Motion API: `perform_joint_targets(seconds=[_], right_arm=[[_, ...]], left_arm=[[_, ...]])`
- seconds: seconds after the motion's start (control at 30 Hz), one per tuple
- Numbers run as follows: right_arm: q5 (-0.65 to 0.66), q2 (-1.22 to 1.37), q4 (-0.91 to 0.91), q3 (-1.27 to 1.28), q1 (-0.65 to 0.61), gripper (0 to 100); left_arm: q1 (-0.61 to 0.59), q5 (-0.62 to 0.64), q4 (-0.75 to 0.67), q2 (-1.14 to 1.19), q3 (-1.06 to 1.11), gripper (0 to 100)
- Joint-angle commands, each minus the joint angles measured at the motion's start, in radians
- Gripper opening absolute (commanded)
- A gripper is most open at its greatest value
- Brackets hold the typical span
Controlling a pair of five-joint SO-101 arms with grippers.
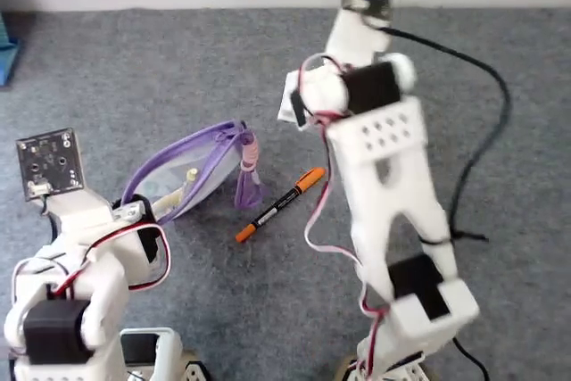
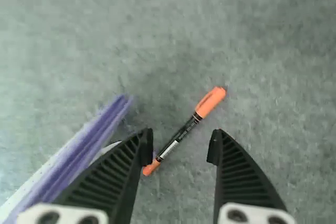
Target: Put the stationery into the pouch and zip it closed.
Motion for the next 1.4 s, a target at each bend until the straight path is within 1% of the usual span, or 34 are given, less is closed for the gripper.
perform_joint_targets(seconds=[0.0, 0.13, 0.2, 0.37, 0.63, 0.77, 1.07, 1.37], right_arm=[[-0.014, 0.093, 0.041, -0.006, 0.013, 16.9], [-0.015, 0.209, 0.041, -0.006, 0.013, 16.9], [-0.015, 0.255, 0.041, -0.006, 0.013, 16.9], [-0.015, 0.334, 0.041, -0.006, 0.013, 16.9], [-0.020, 0.441, 0.039, -0.011, 0.013, 16.9], [-0.054, 0.490, 0.036, -0.012, 0.012, 16.9], [-0.054, 0.587, -0.140, -0.012, 0.061, 16.9], [-0.054, 0.670, -0.236, -0.012, 0.061, 16.9]], left_arm=[[-0.005, 0.005, -0.023, -0.061, -0.079, 1], [-0.009, 0.005, -0.021, -0.040, 0.082, 1], [-0.011, 0.006, -0.021, -0.043, 0.128, 1], [-0.011, 0.005, 0.009, -0.078, 0.004, 1], [-0.011, 0.008, 0.008, -0.054, 0.087, 1], [-0.011, 0.008, 0.008, -0.054, 0.090, 1], [-0.011, 0.008, 0.009, -0.054, 0.093, 1], [-0.011, 0.008, 0.011, -0.054, 0.093, 1]])
